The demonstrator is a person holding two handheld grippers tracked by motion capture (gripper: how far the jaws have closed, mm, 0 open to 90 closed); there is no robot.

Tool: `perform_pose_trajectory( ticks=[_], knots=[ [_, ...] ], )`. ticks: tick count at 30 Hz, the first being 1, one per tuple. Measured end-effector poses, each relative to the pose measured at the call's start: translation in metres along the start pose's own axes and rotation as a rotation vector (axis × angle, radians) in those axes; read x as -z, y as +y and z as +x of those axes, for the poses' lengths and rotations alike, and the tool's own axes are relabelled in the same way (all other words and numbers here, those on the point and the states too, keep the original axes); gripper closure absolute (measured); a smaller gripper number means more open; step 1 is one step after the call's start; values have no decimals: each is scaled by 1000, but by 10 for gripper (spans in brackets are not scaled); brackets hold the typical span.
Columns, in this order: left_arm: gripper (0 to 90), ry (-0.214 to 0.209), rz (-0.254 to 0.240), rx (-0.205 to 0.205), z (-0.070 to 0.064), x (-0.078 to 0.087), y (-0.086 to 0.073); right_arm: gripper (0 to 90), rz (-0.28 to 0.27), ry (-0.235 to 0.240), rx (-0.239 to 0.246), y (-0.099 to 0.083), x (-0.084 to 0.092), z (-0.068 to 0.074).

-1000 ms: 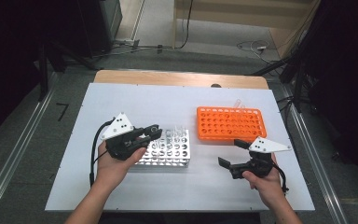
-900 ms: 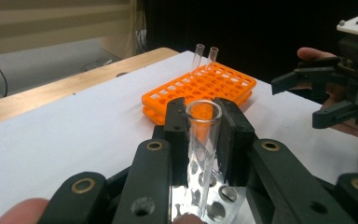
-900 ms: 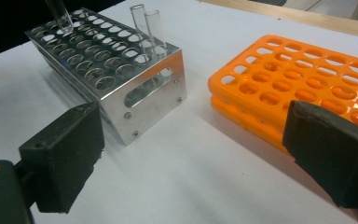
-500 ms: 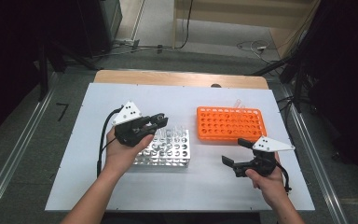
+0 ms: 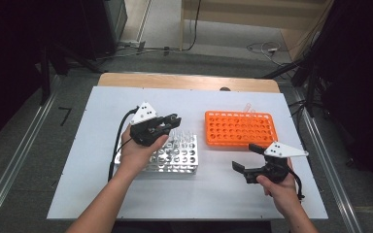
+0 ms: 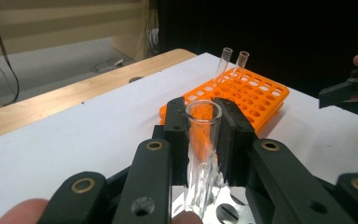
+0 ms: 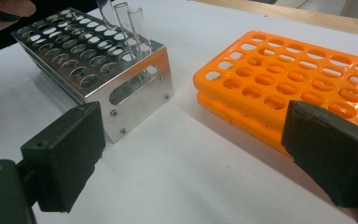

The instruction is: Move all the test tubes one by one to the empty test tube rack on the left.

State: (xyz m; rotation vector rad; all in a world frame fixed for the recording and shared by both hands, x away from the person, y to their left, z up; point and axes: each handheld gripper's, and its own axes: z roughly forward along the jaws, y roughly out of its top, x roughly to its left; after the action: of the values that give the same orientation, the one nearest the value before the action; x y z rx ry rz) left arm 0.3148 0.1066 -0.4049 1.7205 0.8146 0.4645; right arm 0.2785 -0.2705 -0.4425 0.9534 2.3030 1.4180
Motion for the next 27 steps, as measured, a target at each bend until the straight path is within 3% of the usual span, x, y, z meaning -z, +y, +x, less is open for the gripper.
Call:
perform_pose_trajectory(
  ticks=[16,27],
  knots=[
    [759,18,56,-3,1,-16,-12,49,-6,-1,1,0,0,1],
    [751,39,144,0,-1,-20,-21,49,-5,6,-2,0,0,1]
  ],
)
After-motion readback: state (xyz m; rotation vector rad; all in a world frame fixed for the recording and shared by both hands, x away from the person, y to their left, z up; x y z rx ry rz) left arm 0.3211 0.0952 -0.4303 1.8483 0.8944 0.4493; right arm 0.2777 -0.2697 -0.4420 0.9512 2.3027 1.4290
